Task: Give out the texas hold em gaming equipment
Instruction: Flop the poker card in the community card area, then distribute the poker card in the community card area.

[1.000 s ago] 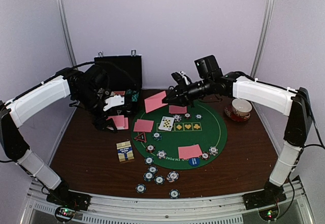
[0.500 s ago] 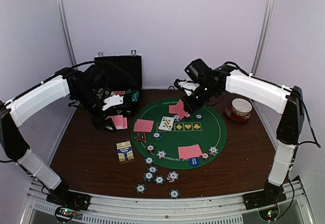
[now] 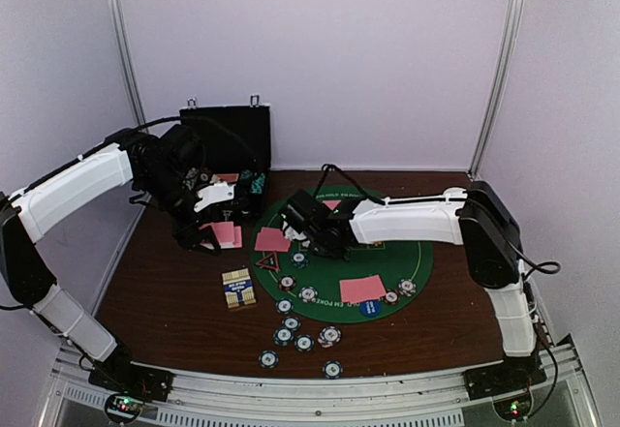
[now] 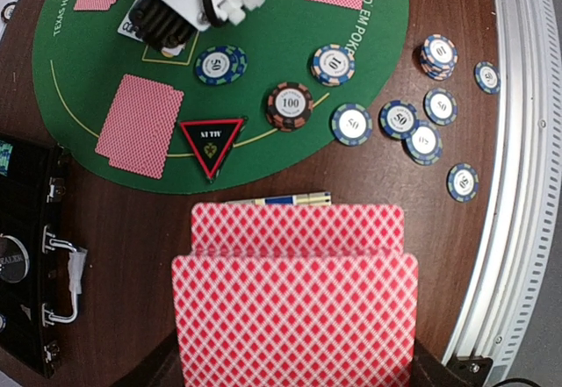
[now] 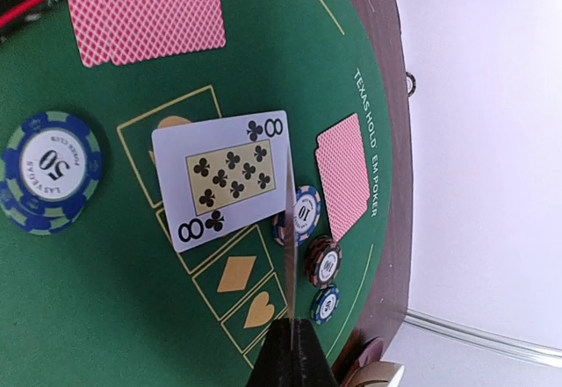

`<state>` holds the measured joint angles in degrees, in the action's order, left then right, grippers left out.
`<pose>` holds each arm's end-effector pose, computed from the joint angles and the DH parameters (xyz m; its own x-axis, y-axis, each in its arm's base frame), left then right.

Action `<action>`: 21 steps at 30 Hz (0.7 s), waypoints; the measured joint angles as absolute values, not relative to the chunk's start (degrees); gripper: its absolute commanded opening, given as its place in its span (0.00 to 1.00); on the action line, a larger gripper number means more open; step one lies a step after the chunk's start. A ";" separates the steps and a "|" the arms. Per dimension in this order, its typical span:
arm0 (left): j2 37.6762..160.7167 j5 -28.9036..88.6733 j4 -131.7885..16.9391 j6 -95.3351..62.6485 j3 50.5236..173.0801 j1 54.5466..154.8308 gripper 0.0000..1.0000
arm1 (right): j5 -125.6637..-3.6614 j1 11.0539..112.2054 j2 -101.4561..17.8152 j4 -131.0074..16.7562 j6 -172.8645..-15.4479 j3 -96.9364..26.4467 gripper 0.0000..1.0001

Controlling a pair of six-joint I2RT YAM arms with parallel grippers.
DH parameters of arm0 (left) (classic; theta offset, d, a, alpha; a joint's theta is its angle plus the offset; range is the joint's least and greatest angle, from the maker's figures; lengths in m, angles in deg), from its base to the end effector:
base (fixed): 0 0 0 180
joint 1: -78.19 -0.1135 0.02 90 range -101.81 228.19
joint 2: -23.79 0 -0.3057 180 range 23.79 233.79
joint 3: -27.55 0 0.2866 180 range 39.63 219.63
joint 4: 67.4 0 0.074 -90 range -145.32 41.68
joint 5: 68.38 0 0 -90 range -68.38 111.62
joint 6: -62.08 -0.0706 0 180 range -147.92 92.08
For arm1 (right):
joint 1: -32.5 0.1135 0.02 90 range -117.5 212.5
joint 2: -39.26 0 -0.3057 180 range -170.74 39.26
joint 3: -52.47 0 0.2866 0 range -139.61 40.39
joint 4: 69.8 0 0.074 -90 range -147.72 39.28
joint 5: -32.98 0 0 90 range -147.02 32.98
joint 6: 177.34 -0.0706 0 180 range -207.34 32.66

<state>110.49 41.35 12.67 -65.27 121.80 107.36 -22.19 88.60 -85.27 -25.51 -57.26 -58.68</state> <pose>0.2754 -0.1810 0.3224 -0.3300 0.8382 -0.4341 0.9404 0.3320 -0.0737 0.3361 0.4279 0.1875 -0.1517 -0.9634 -0.2209 -0.6784 0.2640 -0.6857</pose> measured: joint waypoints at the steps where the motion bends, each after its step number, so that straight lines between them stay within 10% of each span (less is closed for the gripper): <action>1: 110.49 41.42 12.71 -65.27 121.80 107.31 0.00 | -20.97 88.69 -86.19 -26.56 -56.01 -58.31 0.00; 7: 110.49 41.61 12.80 -65.27 121.80 107.20 0.00 | -17.01 88.80 -89.53 -29.89 -52.43 -56.95 0.01; 15: 110.49 41.87 12.84 -65.29 121.80 107.20 0.00 | -15.13 89.47 -90.60 -30.32 -53.23 -56.69 0.97; 21: 110.49 42.07 12.86 -65.29 121.80 107.20 0.00 | -14.28 89.93 -88.94 -28.33 -59.27 -56.40 1.00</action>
